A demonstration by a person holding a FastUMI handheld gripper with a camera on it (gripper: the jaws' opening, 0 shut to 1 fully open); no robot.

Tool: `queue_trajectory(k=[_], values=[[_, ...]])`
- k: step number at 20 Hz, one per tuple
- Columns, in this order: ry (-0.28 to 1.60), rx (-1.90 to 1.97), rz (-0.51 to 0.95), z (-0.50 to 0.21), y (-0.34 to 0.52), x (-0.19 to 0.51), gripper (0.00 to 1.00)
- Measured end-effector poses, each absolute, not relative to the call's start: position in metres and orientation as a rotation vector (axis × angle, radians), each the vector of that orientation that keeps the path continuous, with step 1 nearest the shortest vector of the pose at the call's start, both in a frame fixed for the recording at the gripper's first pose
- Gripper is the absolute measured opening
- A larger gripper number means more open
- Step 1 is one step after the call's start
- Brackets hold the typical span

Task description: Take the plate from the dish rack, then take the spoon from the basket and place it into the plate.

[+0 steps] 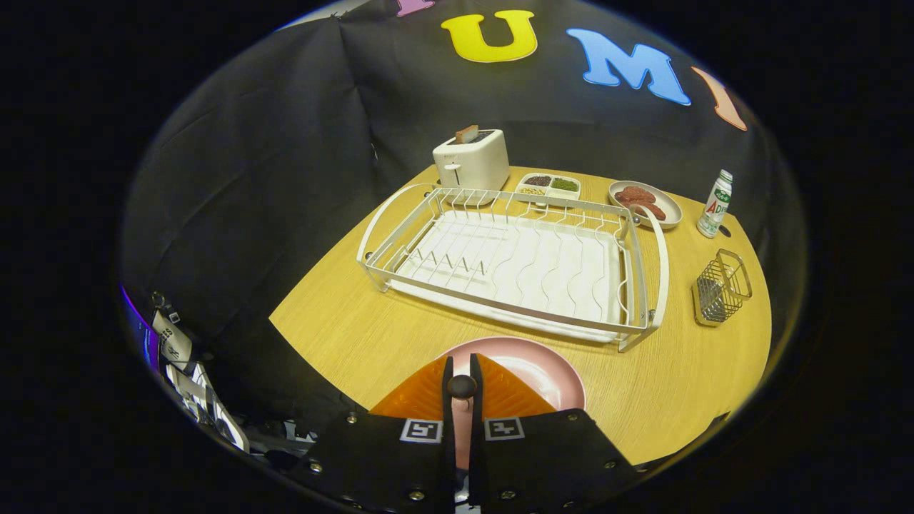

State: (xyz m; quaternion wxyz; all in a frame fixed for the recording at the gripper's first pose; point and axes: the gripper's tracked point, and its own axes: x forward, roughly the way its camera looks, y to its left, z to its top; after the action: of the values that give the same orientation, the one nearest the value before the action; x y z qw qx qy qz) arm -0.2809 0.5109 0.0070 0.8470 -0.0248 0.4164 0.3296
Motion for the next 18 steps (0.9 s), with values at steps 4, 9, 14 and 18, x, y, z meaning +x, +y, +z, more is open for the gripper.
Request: queue_trajectory(k=[4,9,14,18], values=[[0.872,-0.051,0.704,0.009,0.511,-0.281,0.09],[0.850,-0.022,0.698,0.018,0.511,-0.277,0.17],[0.816,-0.002,0.686,0.034,0.505,-0.269,0.17],[0.768,0.002,0.675,0.049,0.493,-0.258,0.17]])
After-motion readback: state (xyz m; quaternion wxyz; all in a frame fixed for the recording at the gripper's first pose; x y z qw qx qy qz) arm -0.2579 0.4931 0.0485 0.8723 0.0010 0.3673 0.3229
